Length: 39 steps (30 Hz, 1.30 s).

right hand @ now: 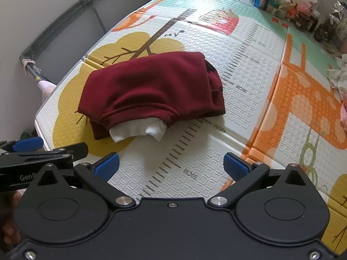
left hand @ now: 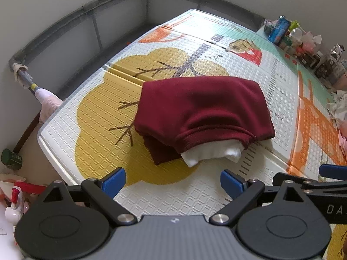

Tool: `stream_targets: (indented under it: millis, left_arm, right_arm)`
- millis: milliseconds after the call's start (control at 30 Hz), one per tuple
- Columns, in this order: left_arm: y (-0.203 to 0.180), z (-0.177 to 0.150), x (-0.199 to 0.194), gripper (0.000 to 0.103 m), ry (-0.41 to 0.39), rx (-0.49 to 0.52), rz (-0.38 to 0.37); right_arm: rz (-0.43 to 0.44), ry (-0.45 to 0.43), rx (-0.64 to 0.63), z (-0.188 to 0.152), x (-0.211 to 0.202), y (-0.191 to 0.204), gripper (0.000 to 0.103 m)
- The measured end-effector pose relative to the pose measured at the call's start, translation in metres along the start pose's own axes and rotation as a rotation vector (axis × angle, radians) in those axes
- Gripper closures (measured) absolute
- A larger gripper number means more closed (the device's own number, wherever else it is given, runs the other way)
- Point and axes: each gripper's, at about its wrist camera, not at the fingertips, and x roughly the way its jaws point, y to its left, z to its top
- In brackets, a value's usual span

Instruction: Fold clothes

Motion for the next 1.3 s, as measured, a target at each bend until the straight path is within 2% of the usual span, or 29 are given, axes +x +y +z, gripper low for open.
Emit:
stream_targets:
  millis: [733,1300]
  left_arm:
    - [0.003,-0.005,0.009,0.007,0.032,-0.003,-0.004]
    - [-0.013,-0.003,0.007,0.007,0.024,0.050,0.014]
  right_arm:
    - [-0.024,-0.006,0.013,-0.004,0.002,-0.006,0.001]
    - [-0.027,-0.012,0.021,-0.004,0.000,-0.013,0.001]
